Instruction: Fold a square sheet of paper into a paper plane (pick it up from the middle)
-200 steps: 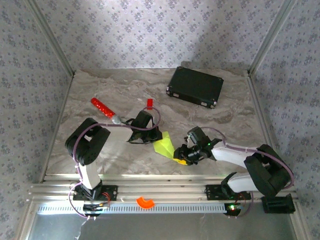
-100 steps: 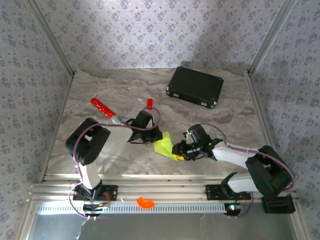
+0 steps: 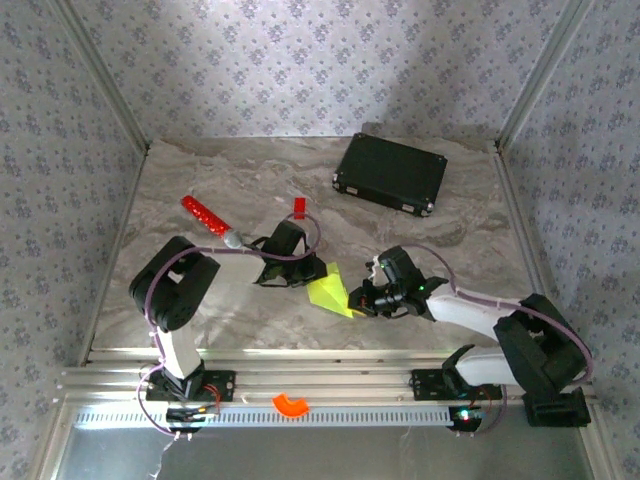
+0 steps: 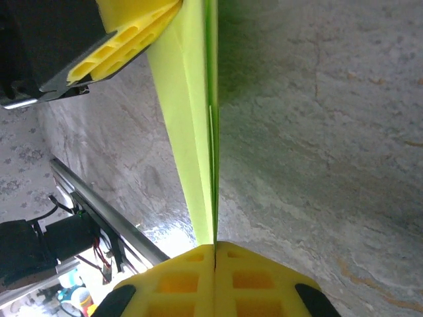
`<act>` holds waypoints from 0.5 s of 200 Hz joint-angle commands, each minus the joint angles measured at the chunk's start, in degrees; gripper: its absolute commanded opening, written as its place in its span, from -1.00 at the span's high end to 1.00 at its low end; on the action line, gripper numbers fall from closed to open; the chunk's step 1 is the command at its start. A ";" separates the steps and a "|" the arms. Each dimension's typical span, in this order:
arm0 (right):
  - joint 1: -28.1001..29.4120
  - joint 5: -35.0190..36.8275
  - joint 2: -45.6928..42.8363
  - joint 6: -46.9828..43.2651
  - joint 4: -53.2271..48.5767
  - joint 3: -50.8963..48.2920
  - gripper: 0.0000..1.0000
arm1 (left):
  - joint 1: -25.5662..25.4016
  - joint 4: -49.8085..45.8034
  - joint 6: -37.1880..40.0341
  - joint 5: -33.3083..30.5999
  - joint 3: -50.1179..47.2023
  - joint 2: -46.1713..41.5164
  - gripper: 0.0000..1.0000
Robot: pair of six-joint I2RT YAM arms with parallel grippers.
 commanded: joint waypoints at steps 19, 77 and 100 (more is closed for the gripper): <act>0.04 8.07 -6.21 -7.49 -8.01 1.61 0.95 | -0.23 -0.15 -0.43 -4.06 -0.60 -7.57 0.38; 6.41 32.12 -14.80 -20.01 -19.12 7.52 0.97 | 0.03 -2.80 -1.57 -14.70 -5.01 -19.03 0.19; 9.58 41.83 -15.64 -24.18 -23.50 10.46 0.97 | 0.69 -2.92 -2.72 -17.63 -7.84 -23.15 0.15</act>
